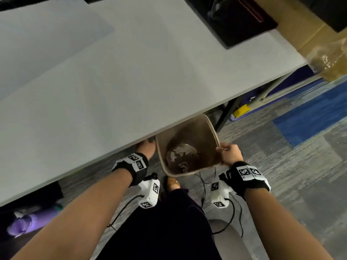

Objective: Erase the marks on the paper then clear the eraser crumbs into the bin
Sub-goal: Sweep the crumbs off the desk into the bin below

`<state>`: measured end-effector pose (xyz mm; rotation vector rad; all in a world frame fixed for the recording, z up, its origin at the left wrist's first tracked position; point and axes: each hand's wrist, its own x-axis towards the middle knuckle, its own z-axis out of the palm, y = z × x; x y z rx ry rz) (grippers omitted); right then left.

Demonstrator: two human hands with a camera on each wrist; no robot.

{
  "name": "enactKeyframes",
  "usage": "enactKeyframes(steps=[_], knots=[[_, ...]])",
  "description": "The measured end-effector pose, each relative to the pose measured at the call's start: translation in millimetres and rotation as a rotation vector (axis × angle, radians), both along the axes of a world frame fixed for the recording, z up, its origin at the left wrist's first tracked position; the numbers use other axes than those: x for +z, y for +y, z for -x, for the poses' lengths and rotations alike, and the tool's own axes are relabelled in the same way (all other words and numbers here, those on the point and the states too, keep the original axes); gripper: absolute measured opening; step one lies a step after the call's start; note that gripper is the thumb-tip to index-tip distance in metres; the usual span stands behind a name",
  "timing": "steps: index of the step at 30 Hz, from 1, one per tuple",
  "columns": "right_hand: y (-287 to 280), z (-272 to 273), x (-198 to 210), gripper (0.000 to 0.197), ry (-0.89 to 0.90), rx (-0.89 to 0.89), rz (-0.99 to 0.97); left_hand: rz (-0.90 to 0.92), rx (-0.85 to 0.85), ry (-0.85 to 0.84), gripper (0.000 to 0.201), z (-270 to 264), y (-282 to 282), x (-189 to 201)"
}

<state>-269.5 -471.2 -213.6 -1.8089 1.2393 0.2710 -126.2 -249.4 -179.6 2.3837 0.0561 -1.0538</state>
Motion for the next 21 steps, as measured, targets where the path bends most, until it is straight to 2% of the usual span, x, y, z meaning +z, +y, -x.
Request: enactKeyframes(steps=[6, 9, 12, 15, 19, 21], knots=[[-1, -24, -52, 0.032, 0.025, -0.028, -0.066, 0.019, 0.022, 0.085, 0.041, -22, -19, -59], [-6, -33, -89, 0.032, 0.070, -0.029, -0.082, 0.025, 0.085, 0.181, 0.029, -30, -28, -99], [-12, -42, -126, 0.035, 0.115, -0.020, -0.100, 0.098, 0.215, 0.280, 0.039, -36, -40, -137], [-16, -52, -159, 0.035, 0.158, 0.003, -0.096, 0.087, 0.347, 0.288, 0.034, -43, -48, -180], [-21, -64, -196, 0.033, 0.188, 0.016, -0.119, 0.103, 0.387, 0.372, 0.031, -49, -54, -222], [-22, -67, -215, 0.035, 0.178, 0.019, -0.149, 0.095, 0.405, 0.381, 0.032, -49, -55, -230]])
